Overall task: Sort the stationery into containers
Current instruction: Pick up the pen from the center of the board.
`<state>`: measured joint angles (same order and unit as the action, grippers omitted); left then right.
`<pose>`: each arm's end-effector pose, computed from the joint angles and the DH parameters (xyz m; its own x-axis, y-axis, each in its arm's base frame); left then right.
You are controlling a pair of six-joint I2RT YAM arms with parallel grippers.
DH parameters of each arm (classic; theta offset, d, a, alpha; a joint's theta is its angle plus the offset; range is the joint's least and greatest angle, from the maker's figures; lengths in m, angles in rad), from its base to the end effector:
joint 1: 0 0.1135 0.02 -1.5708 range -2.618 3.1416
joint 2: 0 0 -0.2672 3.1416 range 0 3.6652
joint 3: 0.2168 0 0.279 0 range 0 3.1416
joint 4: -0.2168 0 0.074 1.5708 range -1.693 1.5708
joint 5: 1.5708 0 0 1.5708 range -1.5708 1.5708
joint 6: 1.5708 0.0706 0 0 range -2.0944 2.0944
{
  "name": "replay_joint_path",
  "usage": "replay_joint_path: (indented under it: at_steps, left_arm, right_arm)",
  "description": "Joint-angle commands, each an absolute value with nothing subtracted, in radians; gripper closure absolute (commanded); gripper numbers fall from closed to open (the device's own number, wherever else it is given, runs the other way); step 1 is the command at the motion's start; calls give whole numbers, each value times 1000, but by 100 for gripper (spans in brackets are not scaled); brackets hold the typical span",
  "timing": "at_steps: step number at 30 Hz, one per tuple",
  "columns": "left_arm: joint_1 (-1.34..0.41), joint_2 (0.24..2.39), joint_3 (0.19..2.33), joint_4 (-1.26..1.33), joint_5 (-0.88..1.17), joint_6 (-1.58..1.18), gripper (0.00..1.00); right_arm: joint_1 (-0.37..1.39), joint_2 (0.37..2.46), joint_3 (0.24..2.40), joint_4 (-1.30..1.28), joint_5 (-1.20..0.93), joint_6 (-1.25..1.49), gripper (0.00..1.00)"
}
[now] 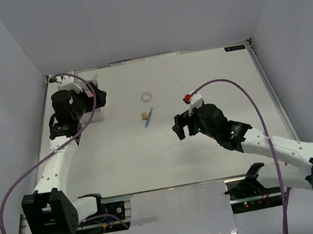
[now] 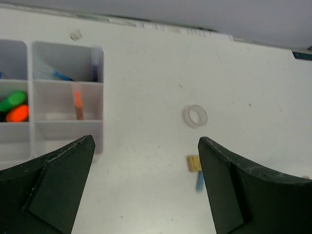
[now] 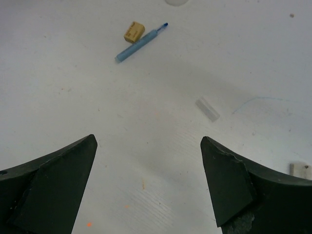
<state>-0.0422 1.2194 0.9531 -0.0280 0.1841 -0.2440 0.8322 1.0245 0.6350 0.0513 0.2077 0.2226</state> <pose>0.3431 -0.0274 0.3090 -0.3335 -0.2236 -0.9158 0.1401 0.9489 -0.2827 0.2067 0.2054 0.2464 -0.3487 -0.0621 -0.9352 -0.5286 0.8370 0.1415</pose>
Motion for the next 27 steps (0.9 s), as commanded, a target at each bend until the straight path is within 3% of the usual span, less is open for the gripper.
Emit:
replay_joint_path:
  at_steps: [1,5,16,27]
  left_arm:
    - [-86,1187,907,-167,320,-311,2]
    - [-249,1230,923,-267,221,-305,2]
    - [-435,1449,1000,-357,103,-377,5]
    - [-554,1727,1152,-364,-26,-390,27]
  right_arm:
    - [830,1071,689,29,264,285,6]
    - [830,1127,695,29,293,322,5]
    - [831,1224,706,32,339,353,4]
    - [828,1135,641,32,347,350,3]
